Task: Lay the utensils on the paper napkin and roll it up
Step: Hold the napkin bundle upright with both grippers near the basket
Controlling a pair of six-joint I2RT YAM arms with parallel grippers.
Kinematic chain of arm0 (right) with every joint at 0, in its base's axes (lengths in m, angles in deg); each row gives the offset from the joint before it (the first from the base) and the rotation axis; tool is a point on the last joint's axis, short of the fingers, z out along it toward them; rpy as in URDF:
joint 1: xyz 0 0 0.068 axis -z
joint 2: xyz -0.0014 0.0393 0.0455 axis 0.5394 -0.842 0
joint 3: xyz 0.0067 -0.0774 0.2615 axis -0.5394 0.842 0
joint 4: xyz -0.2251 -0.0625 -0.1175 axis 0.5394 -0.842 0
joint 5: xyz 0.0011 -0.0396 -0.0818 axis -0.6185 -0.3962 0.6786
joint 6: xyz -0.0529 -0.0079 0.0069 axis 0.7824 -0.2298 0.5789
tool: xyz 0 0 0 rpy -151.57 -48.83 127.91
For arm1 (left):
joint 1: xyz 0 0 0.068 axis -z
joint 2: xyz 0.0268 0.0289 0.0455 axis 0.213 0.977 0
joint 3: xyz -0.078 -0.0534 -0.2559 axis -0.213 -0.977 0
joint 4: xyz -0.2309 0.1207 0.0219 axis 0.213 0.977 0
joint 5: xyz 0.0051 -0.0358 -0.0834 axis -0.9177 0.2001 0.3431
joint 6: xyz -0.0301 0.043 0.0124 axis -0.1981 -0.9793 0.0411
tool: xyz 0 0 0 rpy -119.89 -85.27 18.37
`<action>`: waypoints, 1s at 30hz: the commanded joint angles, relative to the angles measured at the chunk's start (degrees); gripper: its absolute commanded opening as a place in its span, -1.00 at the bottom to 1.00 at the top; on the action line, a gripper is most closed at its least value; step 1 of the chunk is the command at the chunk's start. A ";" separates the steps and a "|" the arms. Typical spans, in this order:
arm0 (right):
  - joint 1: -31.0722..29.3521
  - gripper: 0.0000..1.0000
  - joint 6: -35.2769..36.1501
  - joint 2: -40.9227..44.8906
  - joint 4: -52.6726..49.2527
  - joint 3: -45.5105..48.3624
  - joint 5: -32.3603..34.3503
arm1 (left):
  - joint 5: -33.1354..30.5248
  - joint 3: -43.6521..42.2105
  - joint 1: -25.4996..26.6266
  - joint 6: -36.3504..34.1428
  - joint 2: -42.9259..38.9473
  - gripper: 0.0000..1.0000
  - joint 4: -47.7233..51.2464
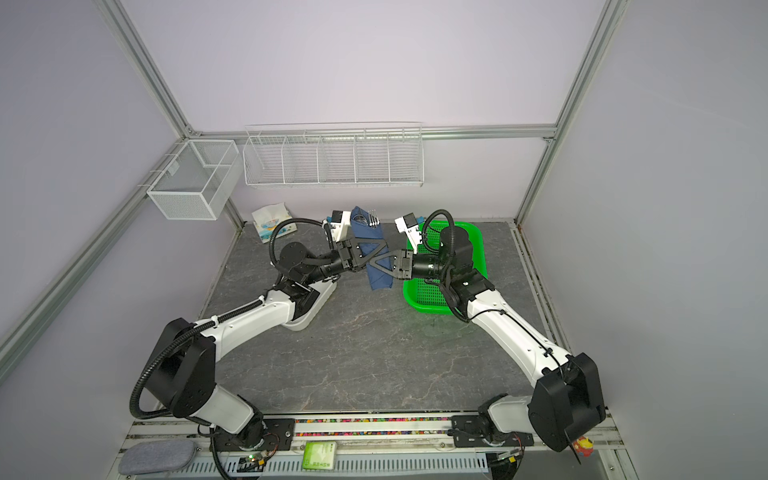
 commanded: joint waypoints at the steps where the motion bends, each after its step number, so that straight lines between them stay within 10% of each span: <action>1: 0.77 -0.81 -0.36 0.92 1.82 0.20 0.72 | 0.08 -0.09 0.09 0.14 -1.07 -0.53 -0.04; 30: 1.22 -0.75 2.40 1.79 -2.49 0.65 2.81 | -1.33 -0.73 0.07 -0.48 -2.14 -1.00 1.21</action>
